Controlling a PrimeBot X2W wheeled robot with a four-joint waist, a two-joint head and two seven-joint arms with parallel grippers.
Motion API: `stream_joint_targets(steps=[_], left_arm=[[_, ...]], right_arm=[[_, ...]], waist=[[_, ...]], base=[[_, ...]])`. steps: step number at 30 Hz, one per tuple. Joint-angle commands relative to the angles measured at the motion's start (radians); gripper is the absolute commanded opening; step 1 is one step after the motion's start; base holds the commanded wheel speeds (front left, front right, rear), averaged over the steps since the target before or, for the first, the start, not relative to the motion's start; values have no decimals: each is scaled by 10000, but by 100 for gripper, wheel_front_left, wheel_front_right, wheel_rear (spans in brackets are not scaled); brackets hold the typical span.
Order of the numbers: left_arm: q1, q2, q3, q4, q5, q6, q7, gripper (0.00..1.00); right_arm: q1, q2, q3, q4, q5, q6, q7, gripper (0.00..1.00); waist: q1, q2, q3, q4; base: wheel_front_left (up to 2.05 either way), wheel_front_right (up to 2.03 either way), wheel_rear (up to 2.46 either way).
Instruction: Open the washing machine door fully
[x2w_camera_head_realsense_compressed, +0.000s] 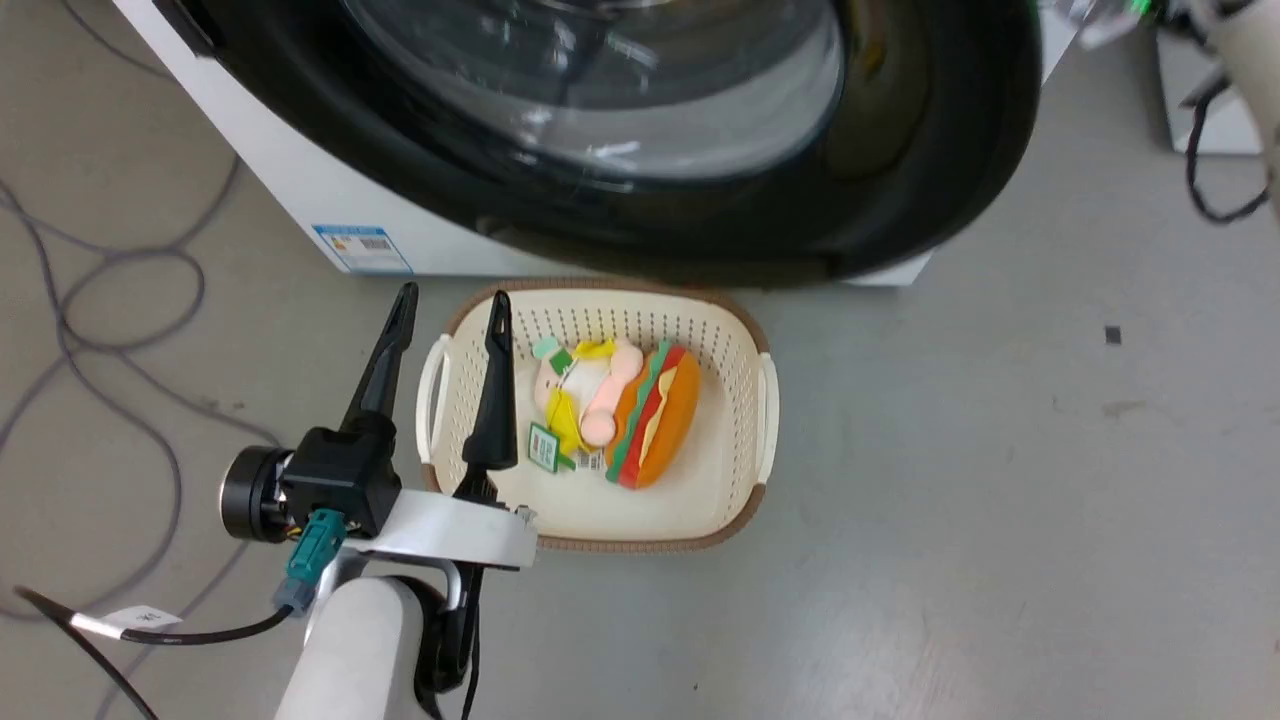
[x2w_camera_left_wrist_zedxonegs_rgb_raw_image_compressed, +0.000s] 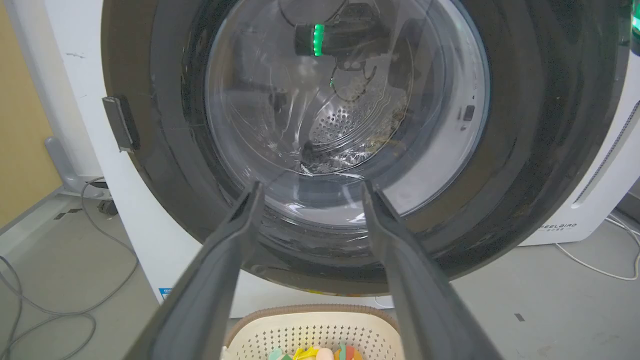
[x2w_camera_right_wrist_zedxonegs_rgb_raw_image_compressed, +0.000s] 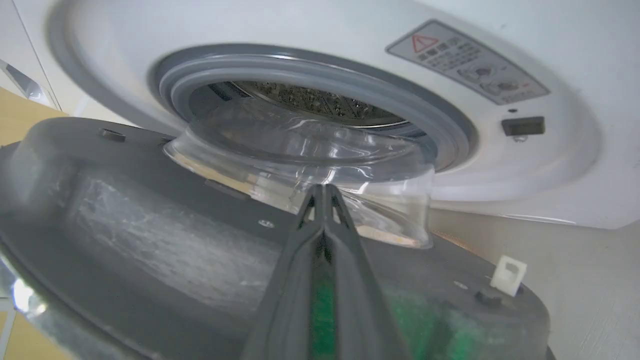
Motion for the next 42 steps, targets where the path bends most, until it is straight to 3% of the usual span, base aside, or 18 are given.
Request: stream_joint_targets(steps=[1,22,42], left_arm=[[169,8,25,35,33,4,-53,100],[2024,8,254,668,566,-259,-53,100],[2515,8,227,780,697,-357,-53,100]], right_arm=[[396,64,5,-134,74,10,97,0],[4537,-524,-340,-2876,1023,10,892,0],[6558,-598,204,-6657,1912,10,1078,0]], waist=[[0,0,-243,-5],[0,0,-2595,154],[0,0,-2774,49]], base=[[0,0,0],[0,0,0],[0,0,0]])
